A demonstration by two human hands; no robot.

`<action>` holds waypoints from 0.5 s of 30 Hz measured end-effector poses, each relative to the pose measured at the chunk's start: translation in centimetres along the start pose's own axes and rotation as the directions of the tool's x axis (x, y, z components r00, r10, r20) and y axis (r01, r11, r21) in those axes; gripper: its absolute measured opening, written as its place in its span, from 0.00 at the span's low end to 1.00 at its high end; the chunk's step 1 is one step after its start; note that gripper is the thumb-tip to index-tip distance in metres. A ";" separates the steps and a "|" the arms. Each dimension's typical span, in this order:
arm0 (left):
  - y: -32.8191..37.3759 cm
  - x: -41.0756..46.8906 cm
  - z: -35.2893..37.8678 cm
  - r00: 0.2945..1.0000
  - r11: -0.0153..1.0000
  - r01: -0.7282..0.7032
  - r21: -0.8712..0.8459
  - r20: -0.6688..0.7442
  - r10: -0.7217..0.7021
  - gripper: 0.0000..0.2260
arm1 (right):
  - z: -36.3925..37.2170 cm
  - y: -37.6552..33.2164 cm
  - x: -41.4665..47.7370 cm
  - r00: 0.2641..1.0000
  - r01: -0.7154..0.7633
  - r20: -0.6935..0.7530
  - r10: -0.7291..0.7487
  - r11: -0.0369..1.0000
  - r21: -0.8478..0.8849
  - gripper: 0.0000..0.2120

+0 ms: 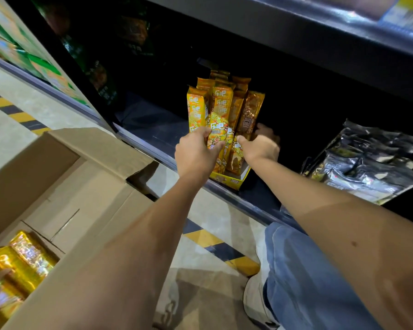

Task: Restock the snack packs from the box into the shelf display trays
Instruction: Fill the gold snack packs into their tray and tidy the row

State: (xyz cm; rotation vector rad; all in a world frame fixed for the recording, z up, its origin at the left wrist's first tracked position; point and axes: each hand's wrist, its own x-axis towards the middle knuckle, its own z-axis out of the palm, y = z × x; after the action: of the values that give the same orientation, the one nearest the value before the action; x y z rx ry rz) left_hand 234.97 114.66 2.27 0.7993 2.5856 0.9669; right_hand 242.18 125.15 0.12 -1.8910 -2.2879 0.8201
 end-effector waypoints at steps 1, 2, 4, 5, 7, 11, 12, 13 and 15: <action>0.0 -0.2 -0.3 1.000 1.000 -0.016 0.014 0.026 0.015 0.22 | -0.7 0.0 -0.8 0.999 0.039 -0.001 -0.039 0.999 -0.010 0.23; 0.1 -0.3 -0.7 0.998 0.999 -0.034 0.029 0.053 0.032 0.23 | -1.5 -0.1 -1.6 0.997 0.082 0.003 -0.082 0.996 -0.021 0.22; 0.3 -0.8 -2.0 0.994 0.996 -0.074 0.059 0.090 0.068 0.24 | -2.8 -0.3 -3.0 0.986 0.166 0.038 -0.163 0.983 -0.080 0.20; 0.4 -1.1 -2.8 0.991 0.991 -0.097 0.087 0.104 0.088 0.25 | -3.4 -0.6 -3.7 0.977 0.210 0.064 -0.204 0.971 -0.112 0.21; 0.7 -1.6 -4.8 0.985 0.978 -0.138 0.158 0.128 0.118 0.30 | -4.6 -1.1 -5.0 0.938 0.342 0.105 -0.329 0.927 -0.152 0.26; 1.1 -3.3 -9.7 0.981 0.951 -0.148 0.271 0.159 0.107 0.35 | -7.1 -2.3 -8.8 0.801 0.598 0.210 -0.560 0.765 -0.239 0.38; 1.2 -3.8 -11.1 0.981 0.939 -0.141 0.314 0.169 0.091 0.37 | -7.9 -2.7 -9.9 0.777 0.629 0.224 -0.588 0.735 -0.252 0.38; 1.2 -4.4 -12.5 0.981 0.921 -0.137 0.365 0.178 0.075 0.39 | -8.7 -3.2 -11.0 0.757 0.653 0.232 -0.611 0.714 -0.252 0.38; 1.0 -5.8 -15.3 0.982 0.870 -0.138 0.474 0.182 0.057 0.41 | -10.3 -4.3 -13.4 0.725 0.689 0.231 -0.649 0.681 -0.247 0.38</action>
State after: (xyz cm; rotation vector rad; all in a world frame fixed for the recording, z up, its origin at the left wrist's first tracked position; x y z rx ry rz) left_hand 233.59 103.95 14.65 1.0875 2.6891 0.2420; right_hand 245.47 115.96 14.54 -0.8852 -3.0150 0.4815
